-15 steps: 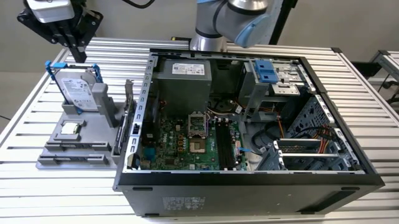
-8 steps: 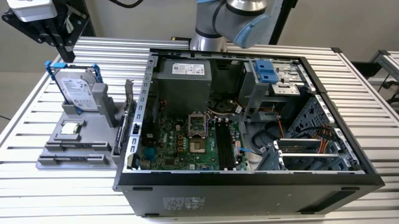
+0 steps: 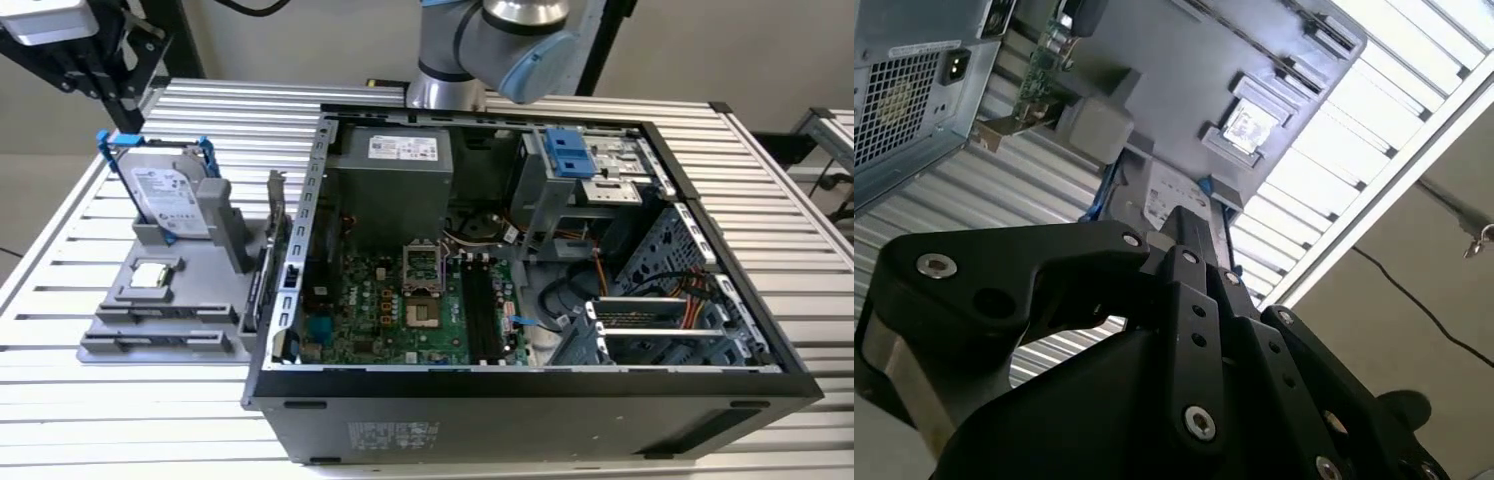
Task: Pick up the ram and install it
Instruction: 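Reach for the ram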
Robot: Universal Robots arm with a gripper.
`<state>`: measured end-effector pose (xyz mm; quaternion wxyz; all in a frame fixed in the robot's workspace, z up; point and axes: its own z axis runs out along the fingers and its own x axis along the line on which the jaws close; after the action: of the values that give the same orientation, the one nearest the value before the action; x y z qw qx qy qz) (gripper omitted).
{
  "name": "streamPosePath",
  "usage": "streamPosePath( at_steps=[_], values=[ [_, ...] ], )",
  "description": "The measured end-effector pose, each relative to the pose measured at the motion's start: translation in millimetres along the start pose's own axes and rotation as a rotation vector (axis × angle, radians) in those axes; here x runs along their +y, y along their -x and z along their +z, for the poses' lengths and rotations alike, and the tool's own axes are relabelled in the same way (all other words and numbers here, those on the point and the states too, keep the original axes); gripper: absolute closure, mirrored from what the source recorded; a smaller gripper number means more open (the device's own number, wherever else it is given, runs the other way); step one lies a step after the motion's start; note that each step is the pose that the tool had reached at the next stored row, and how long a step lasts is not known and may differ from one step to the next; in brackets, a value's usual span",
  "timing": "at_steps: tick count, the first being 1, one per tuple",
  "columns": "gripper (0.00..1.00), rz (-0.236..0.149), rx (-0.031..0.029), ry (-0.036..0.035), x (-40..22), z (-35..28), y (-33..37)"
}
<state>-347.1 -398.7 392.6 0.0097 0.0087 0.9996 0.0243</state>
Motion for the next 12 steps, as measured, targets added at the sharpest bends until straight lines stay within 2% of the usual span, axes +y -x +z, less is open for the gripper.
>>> streamPosePath(
  at_steps=[3, 12],
  values=[
    [1.0, 0.0, 0.0, 0.0, -0.7, 0.1, -0.3],
    [1.0, 0.0, 0.0, 0.0, -28.2, -1.1, -6.4]
  ],
)
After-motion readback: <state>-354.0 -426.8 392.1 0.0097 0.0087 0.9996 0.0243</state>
